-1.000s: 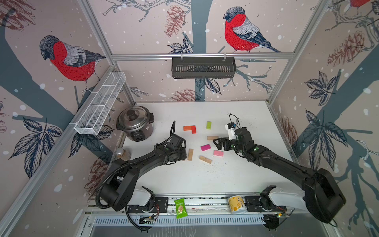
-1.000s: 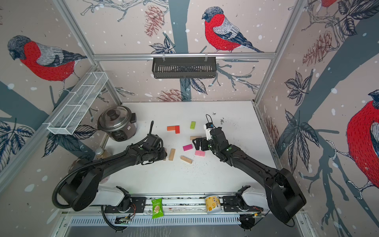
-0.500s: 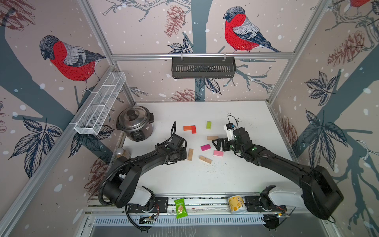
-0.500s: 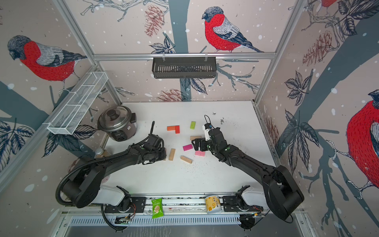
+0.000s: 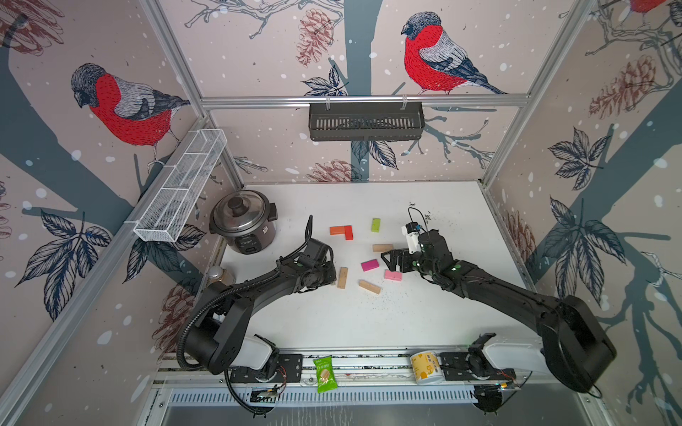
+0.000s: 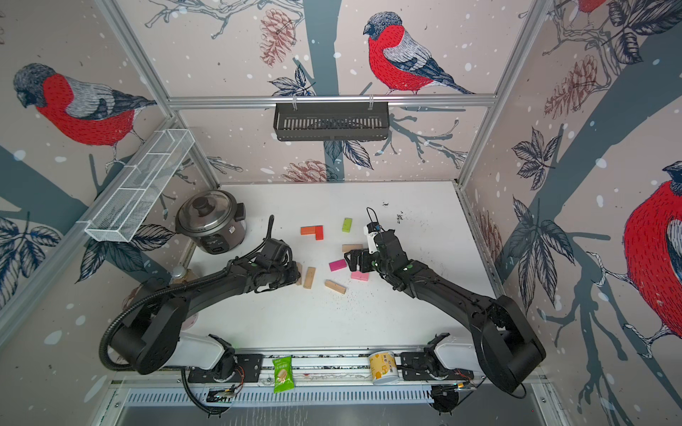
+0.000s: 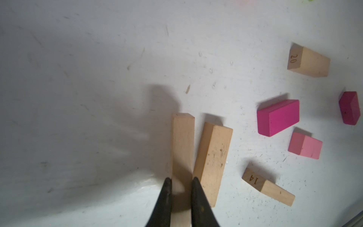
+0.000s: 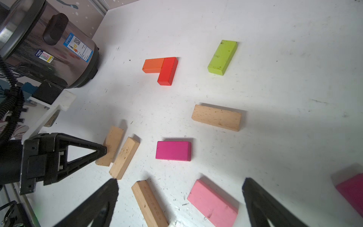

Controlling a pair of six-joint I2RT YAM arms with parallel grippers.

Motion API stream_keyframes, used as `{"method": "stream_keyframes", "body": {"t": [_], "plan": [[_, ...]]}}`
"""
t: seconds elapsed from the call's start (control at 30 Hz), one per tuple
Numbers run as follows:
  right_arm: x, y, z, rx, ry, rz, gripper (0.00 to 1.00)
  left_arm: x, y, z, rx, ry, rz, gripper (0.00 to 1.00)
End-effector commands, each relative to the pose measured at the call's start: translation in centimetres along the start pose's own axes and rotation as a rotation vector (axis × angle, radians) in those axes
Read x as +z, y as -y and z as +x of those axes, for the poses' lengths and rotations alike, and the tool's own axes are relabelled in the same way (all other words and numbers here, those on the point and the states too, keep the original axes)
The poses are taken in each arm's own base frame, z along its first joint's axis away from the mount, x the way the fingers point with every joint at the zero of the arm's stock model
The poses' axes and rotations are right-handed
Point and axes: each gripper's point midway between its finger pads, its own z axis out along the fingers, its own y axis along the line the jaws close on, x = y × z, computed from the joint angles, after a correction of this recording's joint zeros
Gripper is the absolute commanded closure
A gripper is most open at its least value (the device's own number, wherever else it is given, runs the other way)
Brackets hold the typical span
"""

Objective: Assemble the letter p with building blocks
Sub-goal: Adjust the building block at the center of the board.

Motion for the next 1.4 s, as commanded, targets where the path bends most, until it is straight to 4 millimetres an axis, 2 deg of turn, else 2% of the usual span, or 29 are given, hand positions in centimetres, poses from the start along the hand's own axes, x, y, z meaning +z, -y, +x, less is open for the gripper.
{"method": "stream_keyframes", "body": {"t": [0.0,0.17,0.37,0.5,0.67,0.87,1.2,1.37], "plan": [[0.1,-0.2,-0.6,-0.007,0.022,-0.002,0.0,-0.3,0.7,-0.5,-0.009,0.0,0.105,0.85],[0.2,-0.4,-0.5,-0.013,0.02,-0.008,0.0,-0.5,1.3,-0.4,-0.005,-0.016,0.22,0.85],[0.5,-0.6,-0.3,-0.021,0.01,-0.011,0.0,-0.7,1.0,-0.8,-0.037,-0.008,0.298,0.85],[0.5,-0.9,-0.3,-0.028,0.012,-0.019,0.0,-0.4,1.9,-0.8,-0.043,-0.015,0.368,0.85],[-0.1,-2.6,-0.5,-0.053,0.038,-0.091,0.0,0.5,2.0,-0.6,-0.054,-0.032,0.393,0.85],[-0.3,-5.0,-0.1,-0.089,0.043,-0.189,0.0,1.1,0.5,-0.4,-0.061,-0.028,0.318,0.85],[-0.1,-5.8,0.1,-0.124,0.04,-0.18,0.0,2.2,-1.8,0.0,-0.084,-0.035,0.195,0.6],[0.2,-6.0,0.4,-0.132,0.029,-0.175,0.0,1.7,-2.1,-0.5,-0.086,-0.014,0.168,0.49]]}}
